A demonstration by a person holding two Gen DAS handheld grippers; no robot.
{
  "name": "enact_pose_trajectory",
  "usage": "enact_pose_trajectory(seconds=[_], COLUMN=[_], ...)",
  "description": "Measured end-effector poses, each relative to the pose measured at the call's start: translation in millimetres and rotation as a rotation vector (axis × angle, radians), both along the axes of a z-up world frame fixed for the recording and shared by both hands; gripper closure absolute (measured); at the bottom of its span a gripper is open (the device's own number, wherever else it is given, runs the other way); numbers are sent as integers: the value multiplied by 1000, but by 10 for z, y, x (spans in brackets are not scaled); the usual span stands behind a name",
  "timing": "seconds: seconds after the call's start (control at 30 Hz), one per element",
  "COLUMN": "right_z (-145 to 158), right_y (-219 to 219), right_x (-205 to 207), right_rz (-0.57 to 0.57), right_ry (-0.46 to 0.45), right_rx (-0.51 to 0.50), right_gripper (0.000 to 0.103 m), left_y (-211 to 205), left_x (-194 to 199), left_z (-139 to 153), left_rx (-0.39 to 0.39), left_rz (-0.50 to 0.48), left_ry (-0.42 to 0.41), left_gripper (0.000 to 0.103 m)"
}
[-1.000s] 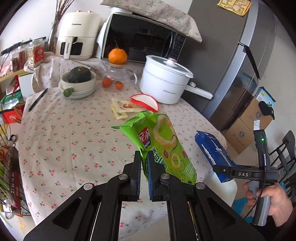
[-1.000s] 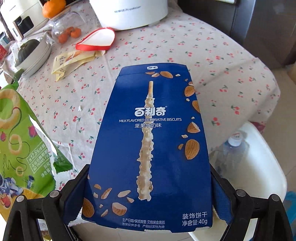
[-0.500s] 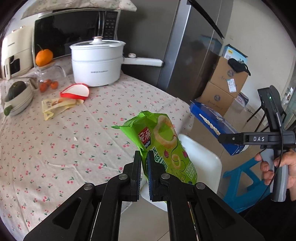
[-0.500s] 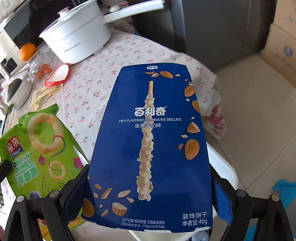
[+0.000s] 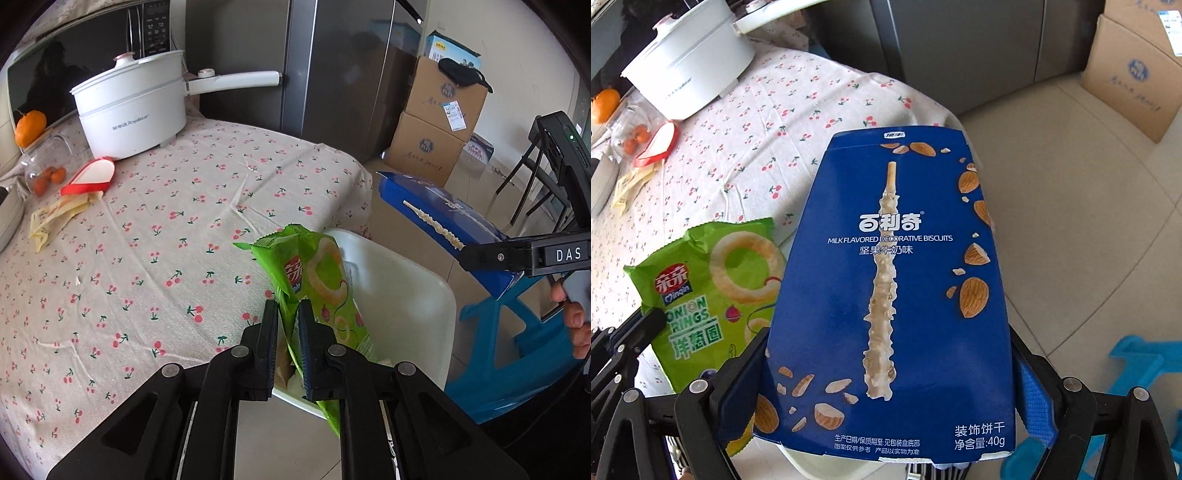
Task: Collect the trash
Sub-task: 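Carry the bag and box over the white bin and open the left gripper, then lower the blue biscuit box into the white bin and open the right gripper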
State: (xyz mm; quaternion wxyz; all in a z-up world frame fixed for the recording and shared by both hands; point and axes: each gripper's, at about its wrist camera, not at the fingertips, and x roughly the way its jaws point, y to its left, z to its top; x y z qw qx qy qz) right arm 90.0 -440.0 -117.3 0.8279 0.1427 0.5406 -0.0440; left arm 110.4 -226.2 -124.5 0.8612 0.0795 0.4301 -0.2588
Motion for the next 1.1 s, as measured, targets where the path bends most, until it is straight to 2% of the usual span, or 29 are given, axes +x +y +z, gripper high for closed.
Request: enact_pose_trajectory(seconds=[0.17,0.5,0.67,0.83,1.1], right_z=[-81,-386,-634,-776,-839], right_y=[-11,226,435,677,942], right_x=[1,-21,8,-6,101], right_rz=[11,109,181,267,350], right_ry=[35,150,259,326,364], right_rx=[6,39,76,94,67], right_gripper=[9,9,9,9,8], left_y=[127,681,911,1105,1355], left_x=[-23,-59,-80,-102,-130], left_z=[68,349,387,379,385], left_rx=[-15,-58,-50,-41,-43], left_rz=[15,107,142,169,198], left_ry=[-4,-10,-9,0,3], left_gripper=[44,35,31,30,30])
